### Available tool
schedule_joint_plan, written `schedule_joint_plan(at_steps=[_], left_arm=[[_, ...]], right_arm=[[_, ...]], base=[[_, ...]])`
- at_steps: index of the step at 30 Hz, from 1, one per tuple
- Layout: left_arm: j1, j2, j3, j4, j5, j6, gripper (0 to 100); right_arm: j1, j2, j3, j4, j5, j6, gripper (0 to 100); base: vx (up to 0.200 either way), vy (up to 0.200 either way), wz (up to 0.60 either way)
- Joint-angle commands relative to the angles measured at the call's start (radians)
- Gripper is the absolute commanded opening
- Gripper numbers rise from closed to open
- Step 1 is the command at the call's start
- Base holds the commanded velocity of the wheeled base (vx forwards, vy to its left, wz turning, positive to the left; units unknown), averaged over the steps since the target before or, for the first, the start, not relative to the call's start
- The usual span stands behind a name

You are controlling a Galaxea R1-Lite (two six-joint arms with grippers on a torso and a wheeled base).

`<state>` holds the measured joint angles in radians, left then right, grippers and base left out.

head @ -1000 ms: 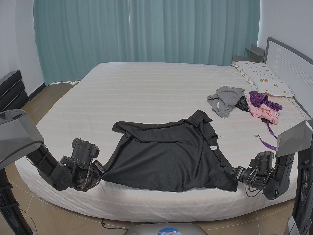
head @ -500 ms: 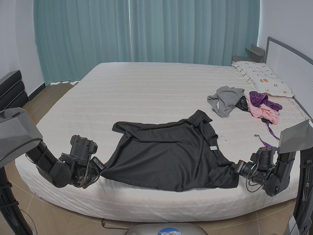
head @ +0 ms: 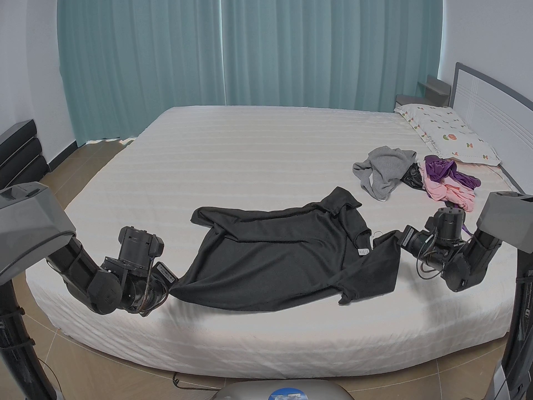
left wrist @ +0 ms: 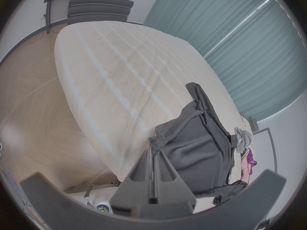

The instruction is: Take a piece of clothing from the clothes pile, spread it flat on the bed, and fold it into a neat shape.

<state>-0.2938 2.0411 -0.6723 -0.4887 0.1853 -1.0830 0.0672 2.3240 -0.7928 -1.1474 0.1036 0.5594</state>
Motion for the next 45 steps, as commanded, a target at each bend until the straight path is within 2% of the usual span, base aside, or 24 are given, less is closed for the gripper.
schedule_joint_plan(at_steps=[1,5,8,15,16,22,27,31,37,45], left_arm=[[0.004,0.041,-0.016,-0.008,-0.001,-0.011,0],[0.004,0.06,-0.016,-0.025,-0.001,-0.012,0],[0.002,0.079,-0.016,-0.03,-0.001,-0.012,0],[0.004,0.11,-0.024,-0.03,-0.003,-0.012,0],[0.002,0.111,-0.024,-0.03,-0.003,-0.012,0],[0.002,0.11,-0.023,-0.03,-0.003,-0.012,0],[0.002,0.11,-0.023,-0.03,-0.004,-0.012,0],[0.002,0.103,-0.019,-0.03,-0.004,-0.012,0],[0.002,0.1,-0.015,-0.03,-0.004,-0.012,0],[0.002,0.097,-0.012,-0.03,-0.004,-0.012,0]], right_arm=[[-0.003,0.089,-0.25,0.156,-0.004,0.001,0],[0.002,0.161,-0.382,0.227,-0.016,0.002,0],[0.008,0.229,-0.487,0.256,-0.053,0.002,0],[0.026,0.308,-0.574,0.261,-0.065,0.002,0],[0.026,0.314,-0.576,0.261,-0.065,0.002,100],[0.019,0.287,-0.549,0.252,-0.056,0.008,100],[0.013,0.179,-0.457,0.259,-0.027,0.088,100],[0.006,0.069,-0.266,0.252,0.044,0.105,100],[0.014,-0.009,-0.022,0.252,0.149,0.082,100],[0.037,0.021,0.029,0.261,0.157,0.083,100]], base=[[0.0,0.0,0.0],[0.0,0.0,0.0],[0.0,0.0,0.0],[0.0,0.0,0.0],[0.0,0.0,0.0],[0.0,0.0,0.0],[0.0,0.0,0.0],[0.0,0.0,0.0],[0.0,0.0,0.0],[0.0,0.0,0.0]])
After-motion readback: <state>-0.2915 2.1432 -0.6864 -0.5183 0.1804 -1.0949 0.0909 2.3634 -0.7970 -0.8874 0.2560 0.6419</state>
